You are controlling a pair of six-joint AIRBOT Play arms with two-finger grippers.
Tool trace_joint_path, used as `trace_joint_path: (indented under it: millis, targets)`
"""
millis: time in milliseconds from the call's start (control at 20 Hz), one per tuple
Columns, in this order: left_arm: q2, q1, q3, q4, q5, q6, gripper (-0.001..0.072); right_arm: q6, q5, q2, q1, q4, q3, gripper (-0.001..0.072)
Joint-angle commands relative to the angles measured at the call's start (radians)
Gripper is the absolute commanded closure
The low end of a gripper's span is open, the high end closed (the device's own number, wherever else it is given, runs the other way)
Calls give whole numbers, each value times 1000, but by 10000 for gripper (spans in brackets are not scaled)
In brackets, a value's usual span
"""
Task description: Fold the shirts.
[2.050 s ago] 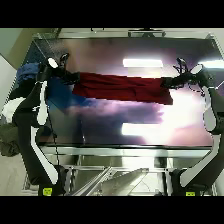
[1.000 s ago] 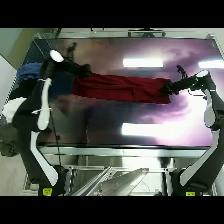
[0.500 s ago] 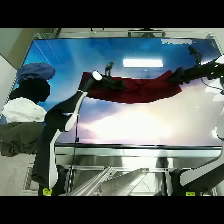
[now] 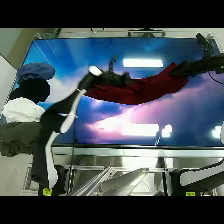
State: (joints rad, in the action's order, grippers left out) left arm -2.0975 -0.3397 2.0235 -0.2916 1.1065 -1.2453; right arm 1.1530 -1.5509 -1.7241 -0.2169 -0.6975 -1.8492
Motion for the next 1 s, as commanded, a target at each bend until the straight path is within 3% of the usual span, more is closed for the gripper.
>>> trace_joint_path:
  millis: [0, 200, 450, 500, 550, 600, 800, 950]
  targets:
    - [237, 206, 2, 347, 256, 126, 705, 24, 117, 3, 90, 64, -2, 690]
    - [451, 436, 0, 414, 334, 126, 705, -17, 556, -50, 370, 158, -2, 689]
    - [588, 504, -156, 415, 401, 160, 687, -269, 1065, -323, 779, 416, -11, 677]
    - [602, 498, -200, 415, 425, 177, 687, -321, 1111, -386, 830, 492, -33, 466]
    - [610, 489, -239, 419, 441, 183, 687, -345, 1114, -425, 852, 535, -56, 207]
    - [618, 482, -281, 420, 446, 184, 687, -345, 1088, -447, 856, 557, -77, 137]
    - [628, 468, -366, 443, 447, 213, 687, -307, 810, -374, 726, 533, -82, 143]
    - [628, 468, -371, 454, 453, 217, 687, -135, 591, -274, 548, 384, -82, 145]
